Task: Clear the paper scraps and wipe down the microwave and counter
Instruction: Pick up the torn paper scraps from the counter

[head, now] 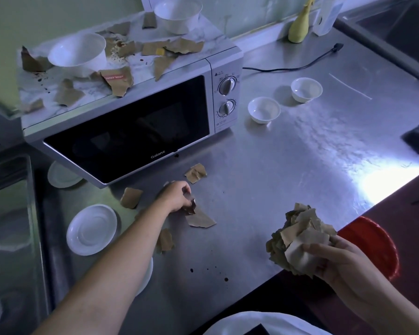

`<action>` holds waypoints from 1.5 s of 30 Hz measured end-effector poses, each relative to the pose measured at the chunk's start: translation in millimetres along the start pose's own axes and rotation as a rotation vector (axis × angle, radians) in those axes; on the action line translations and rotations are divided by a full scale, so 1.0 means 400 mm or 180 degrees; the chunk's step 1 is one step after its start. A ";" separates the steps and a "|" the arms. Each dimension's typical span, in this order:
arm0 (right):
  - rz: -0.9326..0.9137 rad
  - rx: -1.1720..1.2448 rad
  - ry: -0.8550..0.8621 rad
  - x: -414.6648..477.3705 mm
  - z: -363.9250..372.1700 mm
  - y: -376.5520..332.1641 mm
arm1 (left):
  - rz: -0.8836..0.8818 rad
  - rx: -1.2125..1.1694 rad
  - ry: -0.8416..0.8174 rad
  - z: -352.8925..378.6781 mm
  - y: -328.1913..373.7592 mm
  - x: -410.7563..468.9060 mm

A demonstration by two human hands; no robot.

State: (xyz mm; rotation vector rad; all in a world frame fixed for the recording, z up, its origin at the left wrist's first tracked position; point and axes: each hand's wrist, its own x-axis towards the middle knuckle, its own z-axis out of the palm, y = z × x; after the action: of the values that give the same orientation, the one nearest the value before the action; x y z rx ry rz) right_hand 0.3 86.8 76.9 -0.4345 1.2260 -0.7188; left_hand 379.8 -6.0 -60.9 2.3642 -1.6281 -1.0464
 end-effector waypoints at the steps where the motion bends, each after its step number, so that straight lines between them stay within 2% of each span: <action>1: 0.0002 0.0009 0.0004 0.004 -0.001 0.000 | 0.0009 0.0032 0.0043 0.003 0.002 0.001; 7: -0.0001 -0.0033 -0.0043 0.017 -0.005 0.005 | -0.0006 0.0447 0.0085 0.010 -0.002 0.008; 12: 0.0051 -0.0045 -0.0063 0.030 0.002 0.014 | 0.0008 0.0339 -0.0052 0.022 -0.005 0.001; 16: 0.0043 -0.0055 -0.0029 0.036 0.007 0.010 | 0.0073 -0.0511 -0.0285 -0.013 -0.011 0.030; 18: 0.0031 -0.0053 0.0014 0.037 0.005 0.007 | 0.0089 -0.0884 -0.0123 -0.045 0.005 0.052; 22: 0.0031 -0.0015 0.0056 0.035 -0.001 0.005 | 0.0160 -0.1128 0.0115 -0.098 0.056 0.097; 24: 0.0024 -0.0013 0.0066 0.032 -0.004 0.007 | 0.0241 -0.0998 0.0269 -0.100 0.074 0.115; 28: 0.0010 0.0002 0.0129 0.028 -0.009 0.004 | 0.0358 -0.0150 0.0425 -0.060 0.082 0.142; 33: -0.0031 0.0005 0.0192 0.031 -0.013 -0.004 | 0.0172 -0.0044 0.0571 -0.021 0.095 0.126; 39: 0.0032 0.0016 0.0208 0.042 -0.007 0.006 | 0.0100 -0.0465 0.0403 0.011 0.090 0.081; 45: -0.0044 -0.0133 -0.0015 0.056 0.023 0.000 | -0.0030 -0.1879 0.0494 0.025 0.131 -0.041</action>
State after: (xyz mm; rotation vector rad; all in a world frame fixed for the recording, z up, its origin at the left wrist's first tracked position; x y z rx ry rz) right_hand 12.6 70.4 63.8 -0.4795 1.2362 -0.7046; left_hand 329.3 -11.7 -38.1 1.9951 -1.0632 -1.1179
